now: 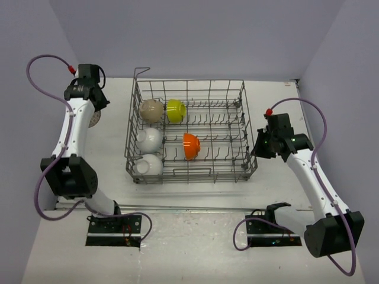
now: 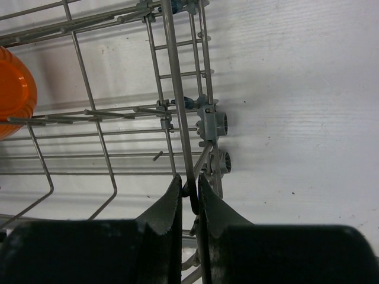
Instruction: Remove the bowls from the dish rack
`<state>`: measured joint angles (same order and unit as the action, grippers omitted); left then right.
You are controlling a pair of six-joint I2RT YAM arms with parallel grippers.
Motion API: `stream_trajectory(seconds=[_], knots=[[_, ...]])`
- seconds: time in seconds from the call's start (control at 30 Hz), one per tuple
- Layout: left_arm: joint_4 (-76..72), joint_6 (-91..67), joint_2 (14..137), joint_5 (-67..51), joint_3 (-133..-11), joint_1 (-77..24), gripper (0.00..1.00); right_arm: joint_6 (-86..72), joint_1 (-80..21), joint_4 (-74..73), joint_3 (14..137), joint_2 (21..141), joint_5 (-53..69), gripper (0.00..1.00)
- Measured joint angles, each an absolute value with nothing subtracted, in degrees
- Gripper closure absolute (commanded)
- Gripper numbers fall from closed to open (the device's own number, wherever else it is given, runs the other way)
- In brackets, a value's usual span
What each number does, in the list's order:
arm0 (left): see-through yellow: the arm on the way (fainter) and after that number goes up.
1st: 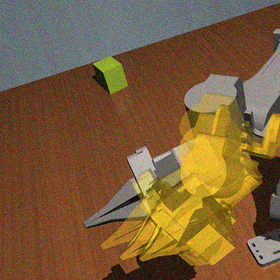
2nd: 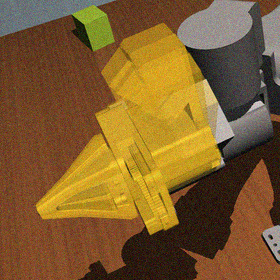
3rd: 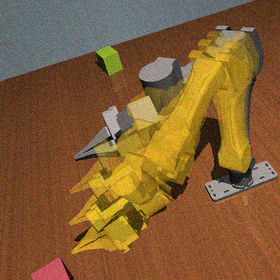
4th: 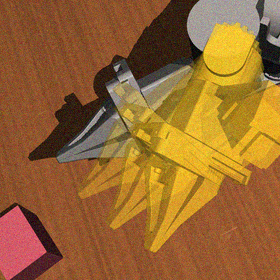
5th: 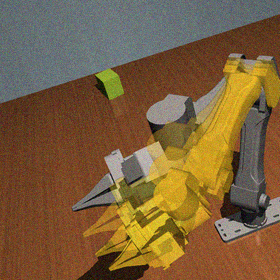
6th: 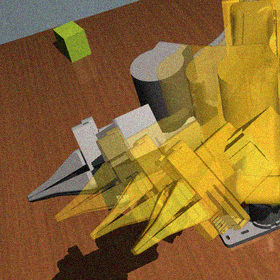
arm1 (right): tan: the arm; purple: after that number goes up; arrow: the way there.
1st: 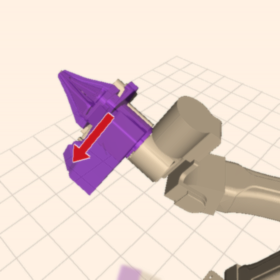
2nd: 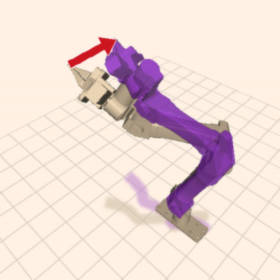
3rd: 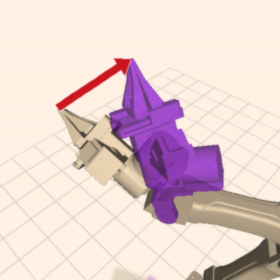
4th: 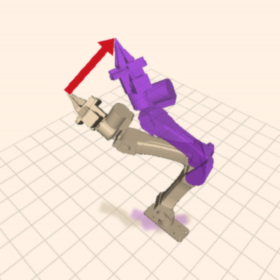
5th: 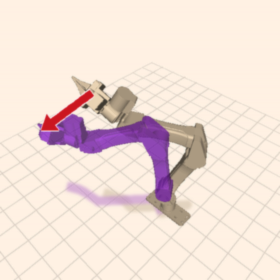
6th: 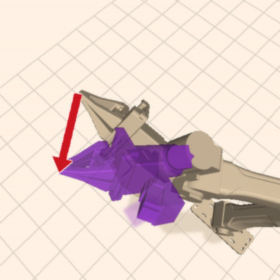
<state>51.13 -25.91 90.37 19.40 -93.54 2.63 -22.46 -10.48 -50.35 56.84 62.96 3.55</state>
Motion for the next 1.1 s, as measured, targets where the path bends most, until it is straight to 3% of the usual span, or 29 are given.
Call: stream_trajectory(seconds=[0.33,1.1], knots=[[54.4,-26.0,111.3,15.4,-97.7,7.0,1.00,-22.1,-10.5,-51.2,56.6,62.4,5.2,1.00],[55.5,-26.6,122.1,17.2,-102.6,9.4,1.00,-22.6,-10.8,-51.0,55.2,60.4,5.3,1.00]])
